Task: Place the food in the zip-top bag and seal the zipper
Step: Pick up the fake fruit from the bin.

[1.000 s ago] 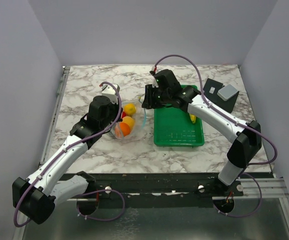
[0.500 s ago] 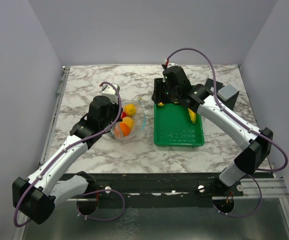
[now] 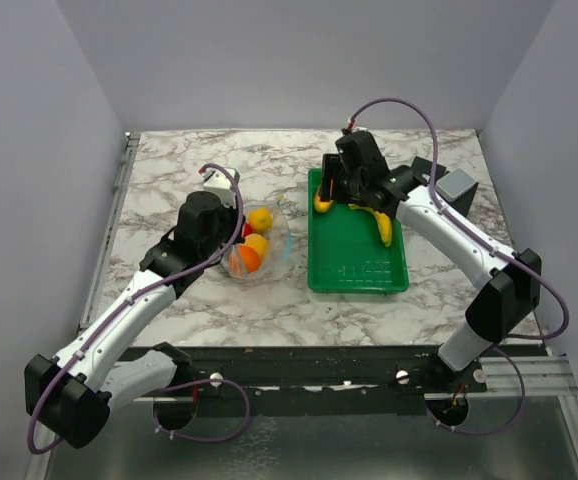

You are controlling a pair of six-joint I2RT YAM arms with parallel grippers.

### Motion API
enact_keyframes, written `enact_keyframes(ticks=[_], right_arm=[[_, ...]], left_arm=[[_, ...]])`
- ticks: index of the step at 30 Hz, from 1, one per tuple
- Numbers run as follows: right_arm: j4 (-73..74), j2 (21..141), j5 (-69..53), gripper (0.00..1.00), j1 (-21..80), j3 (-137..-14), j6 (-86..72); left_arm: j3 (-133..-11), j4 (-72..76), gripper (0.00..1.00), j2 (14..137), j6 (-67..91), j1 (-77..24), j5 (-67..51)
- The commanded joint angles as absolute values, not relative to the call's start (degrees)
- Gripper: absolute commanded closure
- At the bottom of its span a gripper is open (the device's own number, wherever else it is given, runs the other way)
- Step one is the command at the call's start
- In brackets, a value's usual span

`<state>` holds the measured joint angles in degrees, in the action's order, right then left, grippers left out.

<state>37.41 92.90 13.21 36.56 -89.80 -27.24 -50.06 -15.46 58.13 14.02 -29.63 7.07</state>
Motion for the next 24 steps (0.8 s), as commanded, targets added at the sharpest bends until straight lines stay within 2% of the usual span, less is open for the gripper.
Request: enact_keyframes(ticks=[1, 6, 24], right_arm=[[34.4, 95.9, 13.2, 0.33, 35.56, -88.27, -29.45], [31.5, 97.67, 13.06, 0.23, 34.51, -87.46, -31.25], [26.83, 106.63, 14.89, 0.24, 30.43, -88.08, -48.68]], left_arm=[[-49.14, -14.5, 1.0, 57.24, 13.61, -29.5, 8.81], [-49.13, -14.45, 1.0, 57.12, 13.55, -29.44, 8.7], [-48.88, -14.46, 1.0, 55.93, 13.94, -29.49, 8.55]])
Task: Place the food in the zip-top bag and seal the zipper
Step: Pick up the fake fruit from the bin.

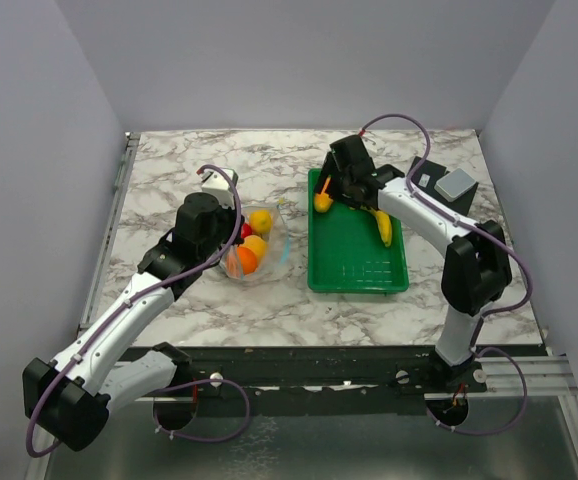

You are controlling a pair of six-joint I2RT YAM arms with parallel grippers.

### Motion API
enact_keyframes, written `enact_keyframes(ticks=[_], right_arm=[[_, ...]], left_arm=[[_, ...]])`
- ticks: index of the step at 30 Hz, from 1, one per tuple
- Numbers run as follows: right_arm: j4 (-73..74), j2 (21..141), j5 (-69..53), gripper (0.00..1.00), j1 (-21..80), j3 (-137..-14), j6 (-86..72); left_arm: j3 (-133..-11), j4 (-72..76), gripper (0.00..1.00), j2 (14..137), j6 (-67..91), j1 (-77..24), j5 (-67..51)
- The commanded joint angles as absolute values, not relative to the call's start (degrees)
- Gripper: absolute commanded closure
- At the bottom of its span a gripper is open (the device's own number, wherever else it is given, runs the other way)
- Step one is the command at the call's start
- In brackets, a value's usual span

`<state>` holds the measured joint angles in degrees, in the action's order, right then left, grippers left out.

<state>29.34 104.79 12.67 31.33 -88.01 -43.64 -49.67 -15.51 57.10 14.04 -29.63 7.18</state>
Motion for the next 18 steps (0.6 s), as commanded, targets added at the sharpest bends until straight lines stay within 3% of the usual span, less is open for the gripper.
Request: enact_keyframes(ticks=[1, 18], right_arm=[[26.74, 107.27, 14.63, 0.24, 30.02, -88.45, -49.39], [27.53, 118.29, 16.89, 0.25, 28.1, -97.96, -52.22]], left_arm=[[-48.87, -14.46, 1.0, 55.9, 13.92, -29.45, 8.56], [-48.87, -14.5, 1.0, 55.9, 13.98, -29.45, 7.92]])
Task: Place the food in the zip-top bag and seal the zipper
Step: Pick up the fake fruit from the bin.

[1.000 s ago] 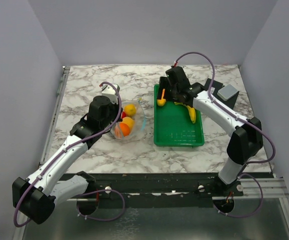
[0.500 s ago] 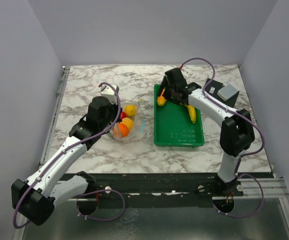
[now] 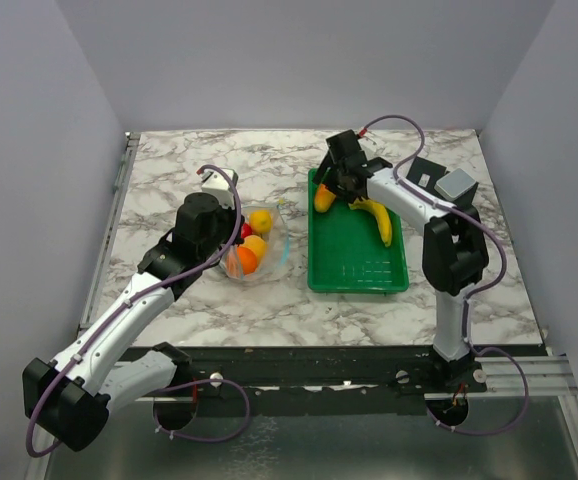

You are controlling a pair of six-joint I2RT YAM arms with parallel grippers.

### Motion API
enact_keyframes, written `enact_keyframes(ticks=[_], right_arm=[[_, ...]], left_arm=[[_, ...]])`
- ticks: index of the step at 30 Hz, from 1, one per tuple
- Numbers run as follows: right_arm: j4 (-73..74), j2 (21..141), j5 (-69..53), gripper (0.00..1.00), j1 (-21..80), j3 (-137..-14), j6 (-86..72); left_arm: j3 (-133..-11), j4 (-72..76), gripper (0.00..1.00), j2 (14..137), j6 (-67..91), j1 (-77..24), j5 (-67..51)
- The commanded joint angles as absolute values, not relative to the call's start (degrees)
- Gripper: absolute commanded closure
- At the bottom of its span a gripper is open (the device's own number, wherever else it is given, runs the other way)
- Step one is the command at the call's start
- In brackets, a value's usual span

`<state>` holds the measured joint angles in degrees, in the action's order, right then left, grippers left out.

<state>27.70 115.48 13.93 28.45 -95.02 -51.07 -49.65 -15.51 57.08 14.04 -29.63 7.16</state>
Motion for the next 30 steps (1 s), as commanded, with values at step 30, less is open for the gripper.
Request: enact_keyframes(ticks=[30], right_arm=[[27.05, 126.56, 17.47, 0.37, 27.12, -100.24, -52.56]], left_arm=[[-49.04, -14.66, 1.0, 57.04, 13.78, -29.45, 7.91]])
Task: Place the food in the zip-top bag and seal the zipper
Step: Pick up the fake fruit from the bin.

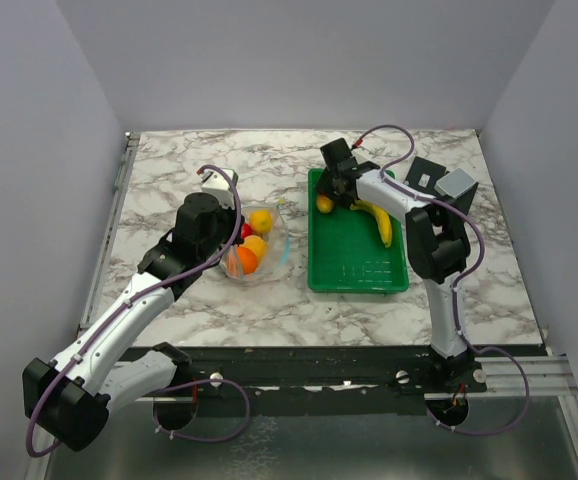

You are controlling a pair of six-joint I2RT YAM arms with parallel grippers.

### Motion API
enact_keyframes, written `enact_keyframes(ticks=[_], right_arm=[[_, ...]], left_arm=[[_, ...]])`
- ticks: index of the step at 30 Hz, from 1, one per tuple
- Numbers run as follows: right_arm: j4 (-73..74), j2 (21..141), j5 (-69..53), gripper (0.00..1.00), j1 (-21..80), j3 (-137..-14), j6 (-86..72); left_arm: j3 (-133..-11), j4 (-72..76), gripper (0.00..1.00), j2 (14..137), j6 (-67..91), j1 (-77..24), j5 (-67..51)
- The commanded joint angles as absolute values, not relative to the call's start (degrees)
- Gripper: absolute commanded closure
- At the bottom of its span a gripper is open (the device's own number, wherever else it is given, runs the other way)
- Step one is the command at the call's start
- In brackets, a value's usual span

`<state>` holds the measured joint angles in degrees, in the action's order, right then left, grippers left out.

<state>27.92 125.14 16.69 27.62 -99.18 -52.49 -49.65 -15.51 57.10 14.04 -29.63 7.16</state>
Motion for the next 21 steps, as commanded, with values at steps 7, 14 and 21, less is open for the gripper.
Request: enact_keyframes(ticks=[7, 14, 21], right_arm=[[25.21, 125.47, 16.52, 0.53, 27.02, -97.69, -52.13], [22.61, 121.32, 15.1, 0.71, 27.06, -93.12, -50.75], [20.62, 114.11, 13.75, 0.75, 27.0, -86.68, -48.83]], left_arm=[[-49.13, -14.61, 1.0, 57.39, 13.81, -29.45, 7.6], [-49.13, -14.68, 1.0, 57.41, 13.86, -29.44, 7.56], [-49.22, -14.68, 1.0, 57.48, 13.81, -29.44, 7.51]])
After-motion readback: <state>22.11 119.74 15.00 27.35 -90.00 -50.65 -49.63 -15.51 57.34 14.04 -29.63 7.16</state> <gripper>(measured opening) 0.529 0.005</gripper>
